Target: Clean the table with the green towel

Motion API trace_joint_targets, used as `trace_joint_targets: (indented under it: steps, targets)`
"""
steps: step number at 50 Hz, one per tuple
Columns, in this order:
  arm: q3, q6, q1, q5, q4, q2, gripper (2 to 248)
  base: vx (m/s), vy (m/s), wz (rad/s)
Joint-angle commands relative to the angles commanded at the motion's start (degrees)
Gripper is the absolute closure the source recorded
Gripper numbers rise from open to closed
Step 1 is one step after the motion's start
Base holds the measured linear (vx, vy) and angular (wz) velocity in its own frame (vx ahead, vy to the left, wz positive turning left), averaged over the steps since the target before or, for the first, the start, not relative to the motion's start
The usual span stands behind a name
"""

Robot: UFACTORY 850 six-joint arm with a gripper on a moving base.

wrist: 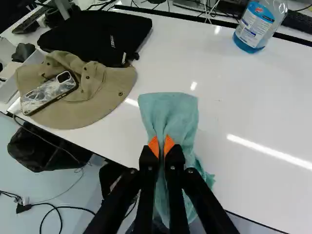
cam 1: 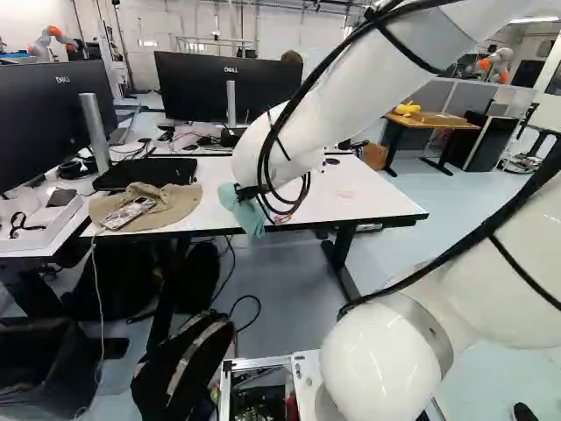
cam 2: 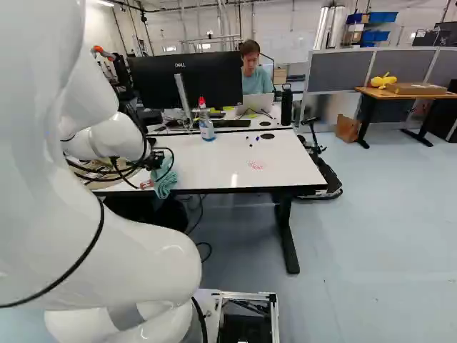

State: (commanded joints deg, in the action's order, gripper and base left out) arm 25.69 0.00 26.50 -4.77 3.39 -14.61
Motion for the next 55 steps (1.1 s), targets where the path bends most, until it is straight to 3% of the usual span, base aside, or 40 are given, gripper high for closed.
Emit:
trace_joint_targets:
  steps: [26, 36, 55]
  targets:
    - [-0.2, 0.0, -0.4, 0.0, 0.0, -2.0, 218, 0.0, 0.0, 0.0]
    - [0.3, 0.0, -2.4, 0.0, 0.0, -3.0, 218, 0.0, 0.0, 0.0]
    - [2.5, 0.0, -7.0, 0.0, 0.0, -0.5, 218, 0.0, 0.0, 0.0]
